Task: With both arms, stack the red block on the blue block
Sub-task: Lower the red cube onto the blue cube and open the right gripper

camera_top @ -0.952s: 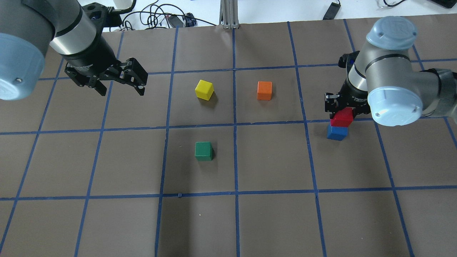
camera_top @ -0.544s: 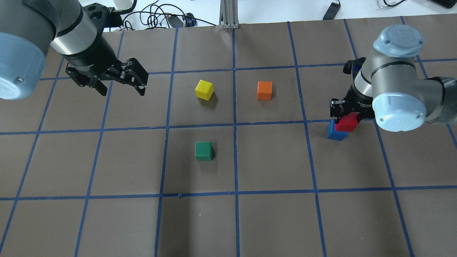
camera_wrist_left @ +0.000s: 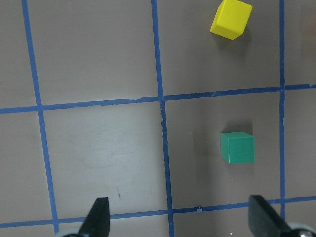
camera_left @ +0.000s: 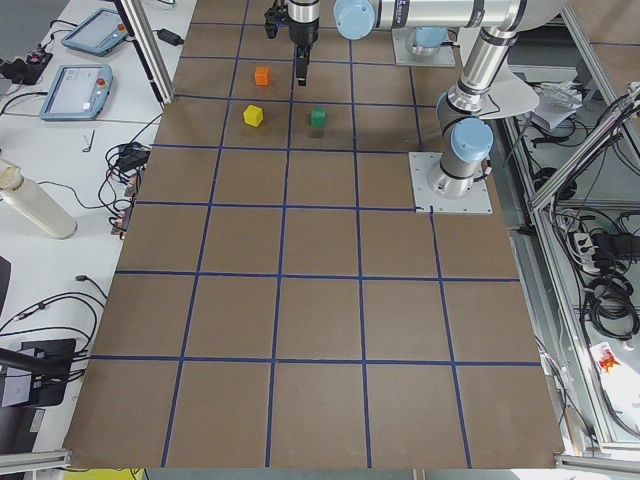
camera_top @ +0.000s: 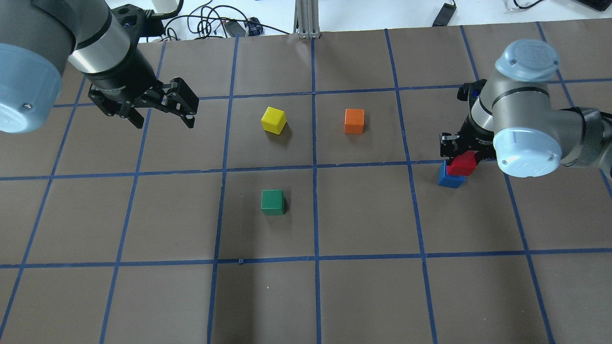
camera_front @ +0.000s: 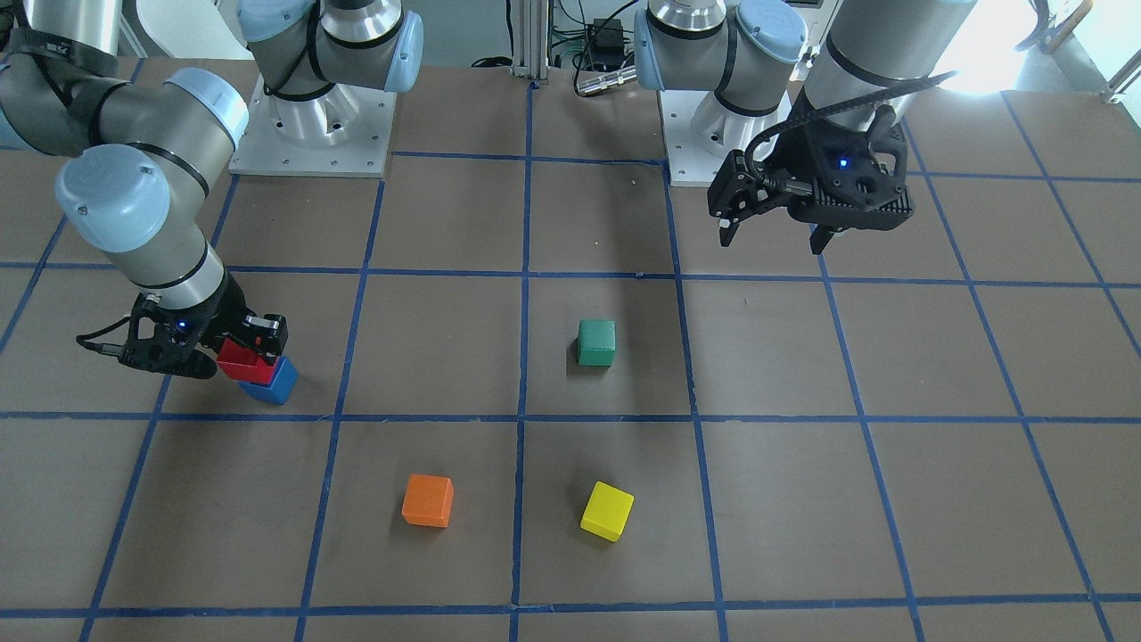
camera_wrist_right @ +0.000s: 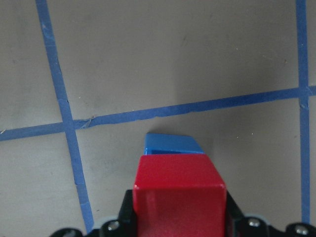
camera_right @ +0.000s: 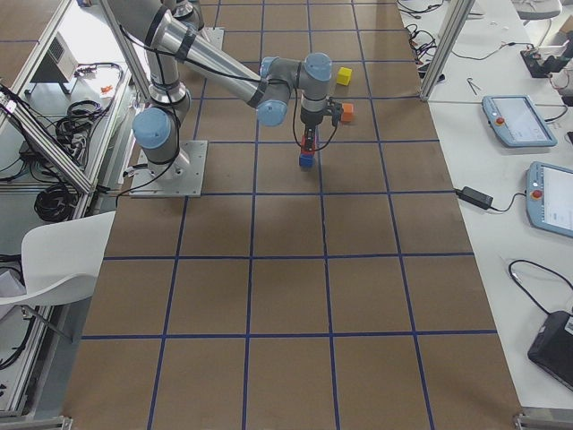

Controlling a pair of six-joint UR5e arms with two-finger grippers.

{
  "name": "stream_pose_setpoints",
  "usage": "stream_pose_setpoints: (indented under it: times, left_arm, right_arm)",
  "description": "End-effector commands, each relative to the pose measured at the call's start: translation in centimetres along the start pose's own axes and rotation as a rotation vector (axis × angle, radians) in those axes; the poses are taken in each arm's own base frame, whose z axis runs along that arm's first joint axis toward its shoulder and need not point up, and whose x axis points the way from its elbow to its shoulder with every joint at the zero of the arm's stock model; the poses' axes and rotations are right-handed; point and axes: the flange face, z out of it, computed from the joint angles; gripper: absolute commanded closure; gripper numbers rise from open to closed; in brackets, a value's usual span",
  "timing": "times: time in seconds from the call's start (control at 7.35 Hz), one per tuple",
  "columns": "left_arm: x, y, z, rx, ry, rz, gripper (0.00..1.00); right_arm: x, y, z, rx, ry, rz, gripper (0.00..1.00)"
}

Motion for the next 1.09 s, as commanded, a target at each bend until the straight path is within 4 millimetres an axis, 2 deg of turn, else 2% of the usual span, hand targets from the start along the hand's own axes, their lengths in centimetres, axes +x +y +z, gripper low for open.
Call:
stream_pose_setpoints:
  times: [0.0,0.54,0.68,0.82,0.95]
  left_arm:
    - [0.0,0.0,0.0,0.001,-0.001,0.0,0.0]
    - [0.0,0.0,-0.1,0.001,0.0,0.0,0.0]
    - [0.0,0.0,-0.1,0.001,0.0,0.0,0.0]
    - [0.0,0.0,-0.1,0.003,0.0,0.0,0.0]
    - [0.0,0.0,-0.1,0.001,0.0,0.0,0.0]
  right_arm:
    - [0.0,-0.1,0.2,-0.003,-0.002,0.008,0.83]
    - [0.0,-0.4,1.0,-0.008,-0.002,0.011,0.6]
    - [0.0,-0.5,1.2,-0.011,-0.002,0.011,0.36]
    - [0.0,-0.5,1.3,-0.011,-0.002,0.011,0.23]
    - [0.0,-0.5,1.3,-0.011,-0.002,0.011,0.13]
